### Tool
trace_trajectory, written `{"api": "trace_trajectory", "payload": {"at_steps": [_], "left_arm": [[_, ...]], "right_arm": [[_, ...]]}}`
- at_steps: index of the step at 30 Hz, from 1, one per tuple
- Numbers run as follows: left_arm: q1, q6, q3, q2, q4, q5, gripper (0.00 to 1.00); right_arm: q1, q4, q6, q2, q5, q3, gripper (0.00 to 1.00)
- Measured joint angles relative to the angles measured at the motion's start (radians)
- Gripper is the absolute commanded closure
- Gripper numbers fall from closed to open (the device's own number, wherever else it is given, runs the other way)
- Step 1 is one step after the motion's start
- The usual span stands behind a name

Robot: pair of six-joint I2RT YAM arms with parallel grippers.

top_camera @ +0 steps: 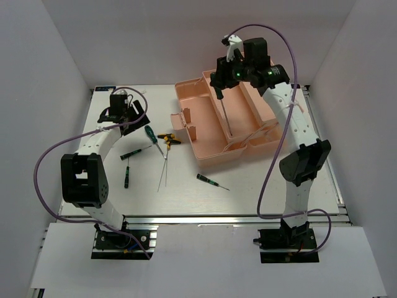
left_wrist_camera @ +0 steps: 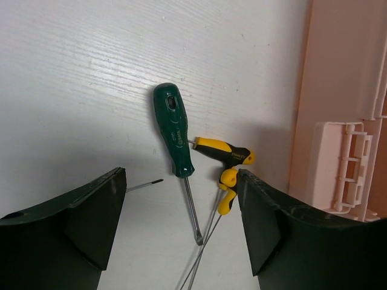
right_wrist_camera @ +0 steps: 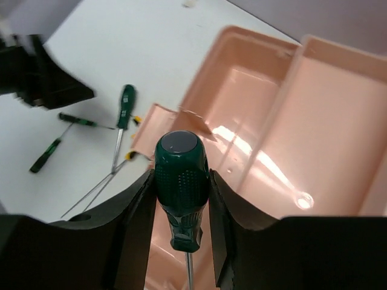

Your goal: Sort the tools into containers

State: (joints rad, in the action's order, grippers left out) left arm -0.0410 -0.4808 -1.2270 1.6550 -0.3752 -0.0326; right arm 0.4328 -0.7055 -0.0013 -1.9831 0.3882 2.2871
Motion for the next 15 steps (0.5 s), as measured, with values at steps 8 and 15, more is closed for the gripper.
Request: {"api": "trace_trajectory", "payload": {"at_steps": [8, 15], "left_arm": [[0.0, 0.014, 0.0, 0.034, 0.028, -0.017, 0.17], [0.0, 0.019, -0.008, 0.096, 0.033, -0.025, 0.21]], "right_arm": [[-0.096, 0.042, 0.069, -0.062, -0.138, -0.029, 1.0], [-0.103, 0.087, 0.045, -0.065, -0.117, -0.121, 0.49]]}}
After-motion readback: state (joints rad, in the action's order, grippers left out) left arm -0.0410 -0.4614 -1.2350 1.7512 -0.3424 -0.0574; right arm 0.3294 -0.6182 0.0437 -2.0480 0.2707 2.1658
